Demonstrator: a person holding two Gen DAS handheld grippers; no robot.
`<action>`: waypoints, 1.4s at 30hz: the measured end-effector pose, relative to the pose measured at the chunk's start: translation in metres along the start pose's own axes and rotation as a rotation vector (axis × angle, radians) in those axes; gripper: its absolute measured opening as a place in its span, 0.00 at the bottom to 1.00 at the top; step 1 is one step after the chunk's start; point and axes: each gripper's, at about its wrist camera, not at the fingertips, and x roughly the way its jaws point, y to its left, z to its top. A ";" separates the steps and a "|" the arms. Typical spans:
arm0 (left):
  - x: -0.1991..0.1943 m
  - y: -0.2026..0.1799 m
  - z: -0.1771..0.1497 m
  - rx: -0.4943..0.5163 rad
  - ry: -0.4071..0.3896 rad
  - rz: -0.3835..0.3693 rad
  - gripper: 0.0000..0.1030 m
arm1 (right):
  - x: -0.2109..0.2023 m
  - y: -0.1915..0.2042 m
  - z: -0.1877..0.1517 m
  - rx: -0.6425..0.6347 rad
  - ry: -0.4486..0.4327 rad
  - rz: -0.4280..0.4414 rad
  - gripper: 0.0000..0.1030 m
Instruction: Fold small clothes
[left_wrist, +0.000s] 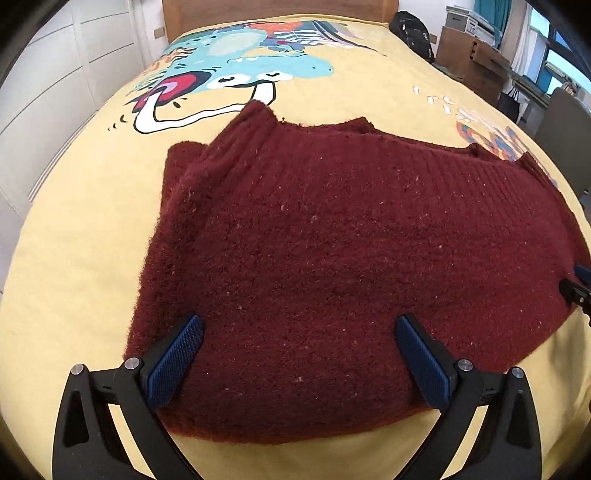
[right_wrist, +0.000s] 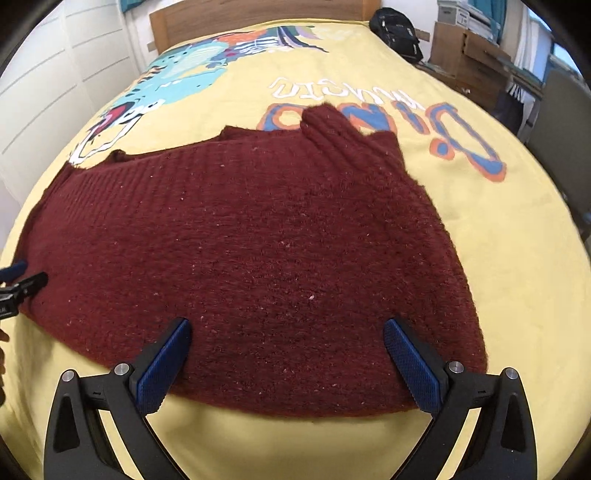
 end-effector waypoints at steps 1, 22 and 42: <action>0.000 0.001 0.000 -0.002 -0.004 -0.002 0.99 | 0.002 -0.001 -0.002 0.000 0.001 0.004 1.00; -0.032 0.079 0.030 -0.174 0.085 -0.037 0.99 | -0.065 -0.012 -0.027 -0.019 0.017 -0.017 1.00; 0.014 0.075 0.006 -0.201 0.230 -0.232 0.67 | -0.059 -0.055 -0.084 0.112 0.099 -0.083 1.00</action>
